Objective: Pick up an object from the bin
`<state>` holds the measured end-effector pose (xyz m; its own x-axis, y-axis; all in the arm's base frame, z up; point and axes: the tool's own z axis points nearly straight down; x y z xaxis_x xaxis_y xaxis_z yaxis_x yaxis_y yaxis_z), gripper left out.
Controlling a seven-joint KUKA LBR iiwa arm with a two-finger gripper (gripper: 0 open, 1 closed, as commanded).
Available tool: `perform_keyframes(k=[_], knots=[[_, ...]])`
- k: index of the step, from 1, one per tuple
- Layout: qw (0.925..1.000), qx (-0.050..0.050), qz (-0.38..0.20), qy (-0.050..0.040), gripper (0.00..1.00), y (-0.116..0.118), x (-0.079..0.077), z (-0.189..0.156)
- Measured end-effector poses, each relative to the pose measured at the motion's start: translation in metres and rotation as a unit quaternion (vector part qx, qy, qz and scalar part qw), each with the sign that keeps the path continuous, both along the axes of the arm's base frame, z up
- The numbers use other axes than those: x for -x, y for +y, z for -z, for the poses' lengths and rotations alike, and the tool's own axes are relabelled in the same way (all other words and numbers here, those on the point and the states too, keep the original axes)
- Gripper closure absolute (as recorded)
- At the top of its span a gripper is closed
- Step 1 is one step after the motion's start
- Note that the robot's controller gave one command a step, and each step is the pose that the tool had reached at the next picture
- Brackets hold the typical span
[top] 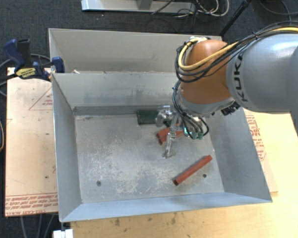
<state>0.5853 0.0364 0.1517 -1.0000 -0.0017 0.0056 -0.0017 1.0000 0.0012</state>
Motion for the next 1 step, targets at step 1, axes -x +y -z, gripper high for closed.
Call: perform_keyframes(k=[1], knots=[[0.9969,0.001,-0.079,-0.0055,0.0,-0.1392,-0.0266,0.0821]])
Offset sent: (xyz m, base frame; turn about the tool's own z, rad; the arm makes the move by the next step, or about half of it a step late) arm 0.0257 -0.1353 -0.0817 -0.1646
